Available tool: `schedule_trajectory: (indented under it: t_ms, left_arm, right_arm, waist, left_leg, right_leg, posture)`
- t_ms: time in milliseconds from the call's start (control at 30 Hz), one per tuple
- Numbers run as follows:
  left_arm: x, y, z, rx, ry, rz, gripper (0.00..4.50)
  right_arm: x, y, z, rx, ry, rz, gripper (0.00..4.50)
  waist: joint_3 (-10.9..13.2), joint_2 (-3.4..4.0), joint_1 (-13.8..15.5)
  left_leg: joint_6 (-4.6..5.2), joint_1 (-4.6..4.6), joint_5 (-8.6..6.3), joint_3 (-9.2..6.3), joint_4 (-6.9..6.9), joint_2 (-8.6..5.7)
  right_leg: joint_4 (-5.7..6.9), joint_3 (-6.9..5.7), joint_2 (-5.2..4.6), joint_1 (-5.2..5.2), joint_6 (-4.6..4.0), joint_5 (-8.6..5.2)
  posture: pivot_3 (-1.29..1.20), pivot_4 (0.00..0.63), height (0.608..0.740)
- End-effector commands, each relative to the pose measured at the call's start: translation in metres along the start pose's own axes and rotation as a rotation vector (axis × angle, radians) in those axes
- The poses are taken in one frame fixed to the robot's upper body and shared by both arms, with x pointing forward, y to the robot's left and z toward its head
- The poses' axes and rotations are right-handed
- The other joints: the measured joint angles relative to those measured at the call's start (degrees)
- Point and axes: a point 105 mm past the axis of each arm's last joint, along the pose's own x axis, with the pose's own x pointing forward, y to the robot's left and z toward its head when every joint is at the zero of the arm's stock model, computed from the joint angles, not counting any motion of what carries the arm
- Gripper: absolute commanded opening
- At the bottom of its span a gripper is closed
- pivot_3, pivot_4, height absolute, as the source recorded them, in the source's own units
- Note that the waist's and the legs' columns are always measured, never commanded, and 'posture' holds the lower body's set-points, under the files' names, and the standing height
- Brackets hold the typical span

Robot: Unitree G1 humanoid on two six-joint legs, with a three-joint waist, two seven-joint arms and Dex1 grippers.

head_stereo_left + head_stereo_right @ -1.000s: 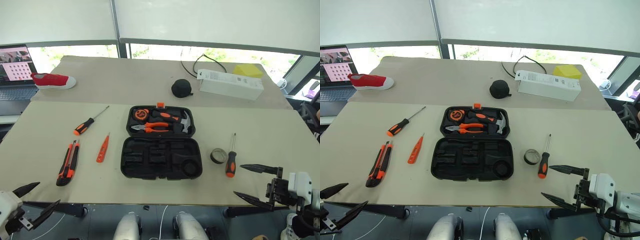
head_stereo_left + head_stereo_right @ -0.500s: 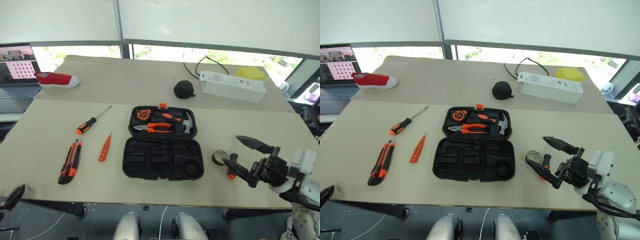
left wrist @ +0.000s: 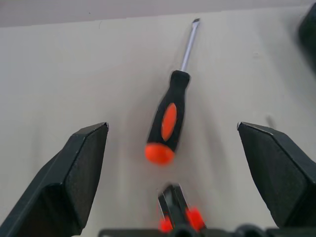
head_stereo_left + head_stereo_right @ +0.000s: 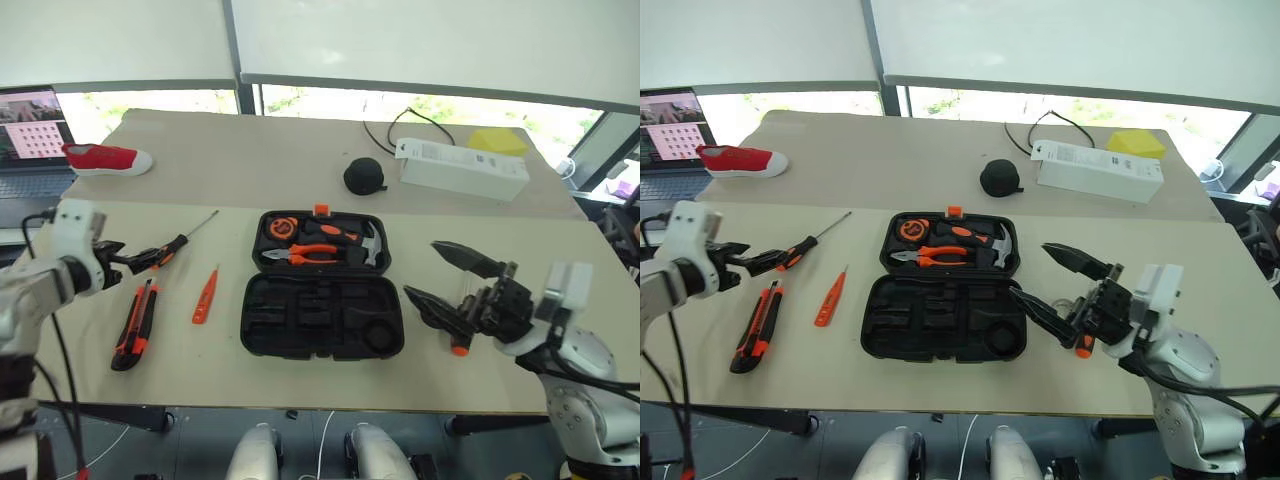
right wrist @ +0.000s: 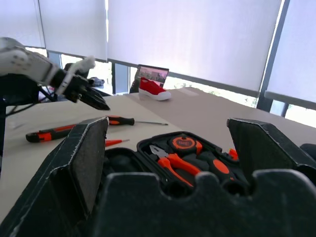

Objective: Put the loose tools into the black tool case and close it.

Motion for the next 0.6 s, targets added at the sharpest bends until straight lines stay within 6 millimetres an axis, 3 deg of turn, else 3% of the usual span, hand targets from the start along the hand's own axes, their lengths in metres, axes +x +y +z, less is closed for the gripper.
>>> schedule_trajectory:
  t_ms: [33, 133, 233, 367, 500, 600]
  left_arm:
    - [0.024, 0.005, 0.002, 0.054, 0.039, -0.004, 4.5]
    - [0.041, -0.001, -0.002, 0.083, 0.084, -0.05, 4.5]
    - [0.048, -0.003, -0.005, 0.125, 0.128, -0.075, 3.69]
    - [0.049, -0.001, 0.0, 0.151, 0.113, -0.092, 2.1]
    - [0.038, -0.008, 0.033, 0.278, -0.108, -0.201, 0.88]
    - [0.023, -0.026, 0.06, 0.389, -0.294, -0.338, 0.87]
  right_arm:
    - [-0.001, -0.003, 0.003, -0.025, -0.006, -0.015, 4.47]
    - [-0.003, -0.003, 0.001, -0.027, 0.005, -0.022, 4.47]
    - [-0.008, -0.004, 0.002, -0.033, 0.018, -0.035, 4.5]
    - [-0.012, -0.003, 0.002, -0.036, 0.029, -0.05, 4.5]
    - [-0.019, -0.001, 0.002, -0.045, 0.052, -0.062, 4.5]
    - [-0.028, -0.005, 0.005, -0.061, 0.068, -0.088, 4.5]
  waist:
    - [0.0, 0.0, 0.1]
    - [0.0, -0.01, 0.1]
    - [0.0, -0.01, 0.2]
    - [0.0, -0.01, 0.2]
    - [0.0, -0.03, 0.2]
    - [0.0, -0.03, 0.3]
  left_leg:
    - [0.0, -0.12, 0.0, 0.0, 0.0, 0.0]
    - [0.01, -0.28, -0.01, 0.0, 0.02, -0.01]
    - [0.01, -0.45, -0.01, -0.05, 0.05, -0.01]
    - [0.02, -0.44, -0.01, -0.07, 0.08, -0.02]
    - [0.02, -0.46, -0.01, -0.12, 0.1, 0.0]
    - [0.01, -0.51, -0.01, -0.14, 0.14, 0.0]
  right_leg:
    - [-0.05, 0.0, 0.0, -0.05, 0.0, 0.0]
    - [-0.12, -0.02, -0.01, -0.12, 0.04, -0.01]
    - [-0.1, -0.07, -0.01, -0.24, 0.05, -0.02]
    - [-0.07, -0.09, -0.02, -0.21, 0.06, -0.02]
    - [-0.05, -0.14, -0.02, -0.2, 0.07, -0.02]
    - [-0.06, -0.19, -0.05, -0.2, 0.07, -0.01]
  posture:
    - [0.0, 0.15, 0.74]
    - [0.0, 0.15, 0.74]
    - [0.0, 0.15, 0.74]
    - [0.0, 0.15, 0.74]
    - [0.0, 0.15, 0.74]
    - [0.0, 0.15, 0.74]
